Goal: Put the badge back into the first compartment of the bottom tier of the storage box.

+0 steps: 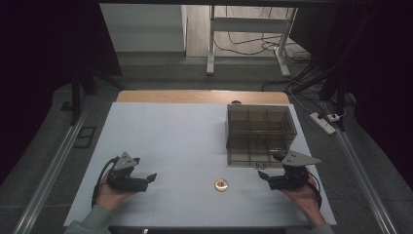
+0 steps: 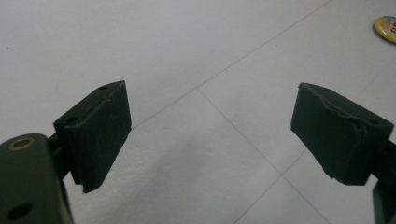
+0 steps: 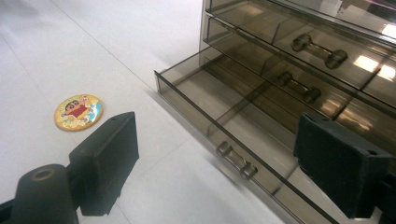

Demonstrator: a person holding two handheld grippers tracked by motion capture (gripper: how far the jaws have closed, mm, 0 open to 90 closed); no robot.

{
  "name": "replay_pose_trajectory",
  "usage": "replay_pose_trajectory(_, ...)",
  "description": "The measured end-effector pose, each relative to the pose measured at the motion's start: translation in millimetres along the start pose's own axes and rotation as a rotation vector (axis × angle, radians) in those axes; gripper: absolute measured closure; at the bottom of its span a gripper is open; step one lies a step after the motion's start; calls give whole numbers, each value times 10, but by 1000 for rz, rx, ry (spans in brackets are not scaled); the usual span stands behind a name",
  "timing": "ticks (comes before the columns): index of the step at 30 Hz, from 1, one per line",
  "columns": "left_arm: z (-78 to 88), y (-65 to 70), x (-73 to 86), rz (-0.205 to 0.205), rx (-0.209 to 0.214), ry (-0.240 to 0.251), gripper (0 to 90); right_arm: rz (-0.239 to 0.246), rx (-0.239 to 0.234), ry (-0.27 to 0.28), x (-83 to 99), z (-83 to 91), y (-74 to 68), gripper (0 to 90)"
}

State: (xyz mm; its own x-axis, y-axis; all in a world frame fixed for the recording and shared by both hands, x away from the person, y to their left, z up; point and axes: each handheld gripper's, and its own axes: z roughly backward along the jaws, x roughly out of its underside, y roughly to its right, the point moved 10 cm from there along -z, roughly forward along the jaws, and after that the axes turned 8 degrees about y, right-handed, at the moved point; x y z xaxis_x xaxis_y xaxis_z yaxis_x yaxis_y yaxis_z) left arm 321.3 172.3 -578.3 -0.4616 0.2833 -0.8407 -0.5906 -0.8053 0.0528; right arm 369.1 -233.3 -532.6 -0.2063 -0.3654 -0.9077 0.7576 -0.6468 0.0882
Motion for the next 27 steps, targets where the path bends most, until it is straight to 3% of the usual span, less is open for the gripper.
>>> replay_pose_trajectory(27, -13, 5, 11, -10, -7, -7, 123, 28, -81, -10, -152, -274, -279, 144)
